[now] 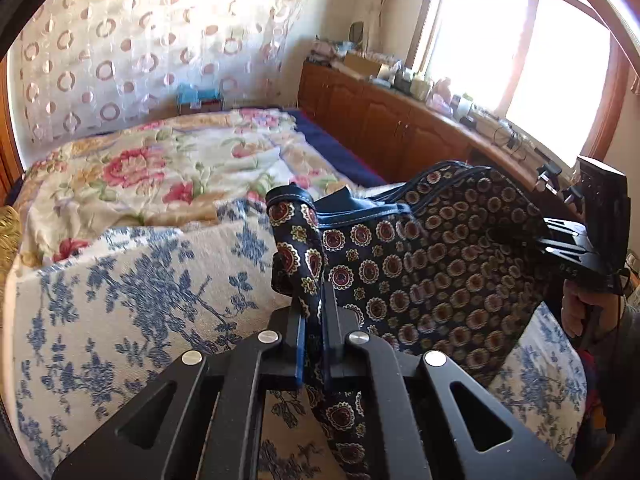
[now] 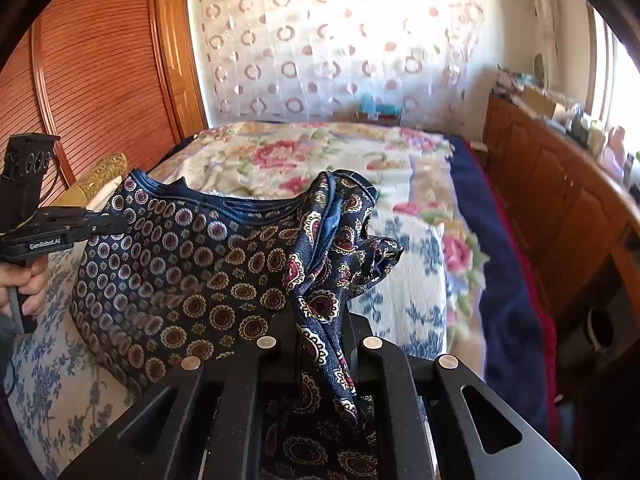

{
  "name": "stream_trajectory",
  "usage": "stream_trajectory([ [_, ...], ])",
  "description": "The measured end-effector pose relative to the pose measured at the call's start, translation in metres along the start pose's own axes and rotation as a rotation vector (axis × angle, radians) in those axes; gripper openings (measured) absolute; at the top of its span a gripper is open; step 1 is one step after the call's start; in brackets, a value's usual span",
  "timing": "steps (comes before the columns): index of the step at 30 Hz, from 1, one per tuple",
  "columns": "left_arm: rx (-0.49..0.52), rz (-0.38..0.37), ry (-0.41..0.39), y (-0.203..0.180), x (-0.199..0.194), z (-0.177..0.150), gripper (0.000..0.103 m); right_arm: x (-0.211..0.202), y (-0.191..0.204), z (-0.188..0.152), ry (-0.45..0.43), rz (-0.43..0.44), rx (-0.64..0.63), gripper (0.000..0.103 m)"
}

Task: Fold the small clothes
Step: 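Lift the folded shirt with both grippers and carry it toward the yellow plush toy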

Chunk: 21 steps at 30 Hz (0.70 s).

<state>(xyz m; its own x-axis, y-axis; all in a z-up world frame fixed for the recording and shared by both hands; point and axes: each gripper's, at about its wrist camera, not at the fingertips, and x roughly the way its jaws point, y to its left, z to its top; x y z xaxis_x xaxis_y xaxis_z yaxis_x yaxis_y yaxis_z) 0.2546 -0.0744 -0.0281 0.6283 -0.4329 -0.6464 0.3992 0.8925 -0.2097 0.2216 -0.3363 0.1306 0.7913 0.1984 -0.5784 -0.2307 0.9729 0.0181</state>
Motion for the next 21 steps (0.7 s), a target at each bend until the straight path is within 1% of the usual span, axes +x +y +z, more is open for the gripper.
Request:
stream_trajectory([
  [7, -0.025, 0.014, -0.113, 0.010, -0.049, 0.002, 0.006, -0.026, 0.026, 0.015, -0.084, -0.002, -0.077, 0.011],
  [10, -0.038, 0.034, -0.157, 0.020, -0.073, 0.003, 0.006, -0.032, 0.039, 0.023, -0.113, 0.006, -0.115, 0.011],
  [15, -0.057, 0.111, -0.223, 0.041, -0.111, -0.004, 0.006, -0.032, 0.062, 0.036, -0.149, 0.041, -0.181, 0.011],
  [21, -0.107, 0.210, -0.275, 0.073, -0.156, -0.025, 0.006, -0.017, 0.100, 0.056, -0.178, 0.110, -0.274, 0.011],
])
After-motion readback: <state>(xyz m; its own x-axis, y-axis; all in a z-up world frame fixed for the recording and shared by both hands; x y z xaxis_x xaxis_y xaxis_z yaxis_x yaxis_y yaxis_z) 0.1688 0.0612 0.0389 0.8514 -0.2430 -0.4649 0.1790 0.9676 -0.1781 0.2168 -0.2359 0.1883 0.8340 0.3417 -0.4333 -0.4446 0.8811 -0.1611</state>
